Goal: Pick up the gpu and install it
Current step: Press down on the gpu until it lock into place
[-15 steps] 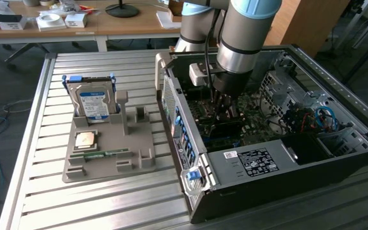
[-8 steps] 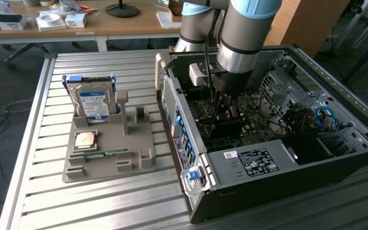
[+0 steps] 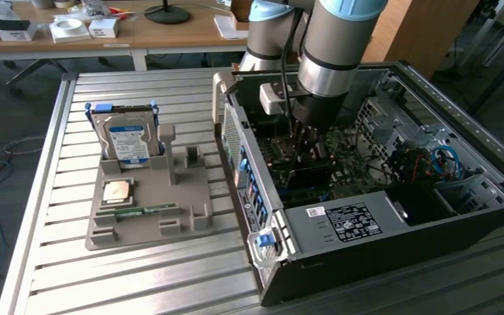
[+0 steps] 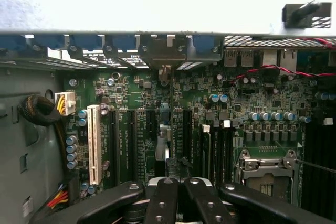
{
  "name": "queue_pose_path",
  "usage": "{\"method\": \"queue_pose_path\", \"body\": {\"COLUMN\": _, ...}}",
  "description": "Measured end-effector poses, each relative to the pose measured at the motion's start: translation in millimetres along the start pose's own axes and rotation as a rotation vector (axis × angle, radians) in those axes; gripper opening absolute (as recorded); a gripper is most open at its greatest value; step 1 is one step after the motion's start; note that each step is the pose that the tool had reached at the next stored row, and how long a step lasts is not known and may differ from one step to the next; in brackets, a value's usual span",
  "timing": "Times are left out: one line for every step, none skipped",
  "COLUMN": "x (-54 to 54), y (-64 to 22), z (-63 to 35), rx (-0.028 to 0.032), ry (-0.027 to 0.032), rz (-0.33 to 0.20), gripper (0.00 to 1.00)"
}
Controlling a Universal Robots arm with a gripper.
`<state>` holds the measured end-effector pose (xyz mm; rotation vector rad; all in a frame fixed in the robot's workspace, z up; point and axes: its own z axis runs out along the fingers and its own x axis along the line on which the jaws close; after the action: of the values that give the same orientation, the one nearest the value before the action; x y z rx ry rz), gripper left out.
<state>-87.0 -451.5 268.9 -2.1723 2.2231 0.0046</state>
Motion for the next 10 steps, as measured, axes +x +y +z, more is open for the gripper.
{"method": "queue_pose_path", "body": {"x": 0.0, "y": 0.0, "z": -1.4, "rx": -0.0001, "ry": 0.0002, "rz": 0.000, "gripper": 0.11}}
{"method": "queue_pose_path", "body": {"x": -0.1, "y": 0.0, "z": -2.6, "rx": -0.0001, "ry": 0.0002, "rz": 0.000, "gripper": 0.11}}
{"method": "queue_pose_path", "body": {"x": -0.1, "y": 0.0, "z": -3.8, "rx": -0.0001, "ry": 0.0002, "rz": 0.000, "gripper": 0.11}}
{"method": "queue_pose_path", "body": {"x": -0.1, "y": -0.1, "z": -5.0, "rx": -0.0001, "ry": 0.0002, "rz": 0.000, "gripper": 0.11}}
{"method": "queue_pose_path", "body": {"x": -0.1, "y": -0.1, "z": -6.1, "rx": -0.0001, "ry": 0.0002, "rz": 0.000, "gripper": 0.11}}
{"method": "queue_pose_path", "body": {"x": -0.2, "y": -0.1, "z": -7.1, "rx": -0.0001, "ry": 0.0002, "rz": 0.000, "gripper": 0.11}}
{"method": "queue_pose_path", "body": {"x": -0.2, "y": -0.2, "z": -8.0, "rx": -0.0001, "ry": 0.0002, "rz": 0.000, "gripper": 0.11}}
{"method": "queue_pose_path", "body": {"x": -0.2, "y": -0.2, "z": -9.0, "rx": -0.0001, "ry": 0.0002, "rz": 0.000, "gripper": 0.11}}
{"method": "queue_pose_path", "body": {"x": -0.2, "y": -0.2, "z": -10.0, "rx": -0.0001, "ry": 0.0002, "rz": 0.000, "gripper": 0.11}}
{"method": "queue_pose_path", "body": {"x": -0.3, "y": -0.2, "z": -11.1, "rx": -0.0001, "ry": 0.0002, "rz": 0.000, "gripper": 0.11}}
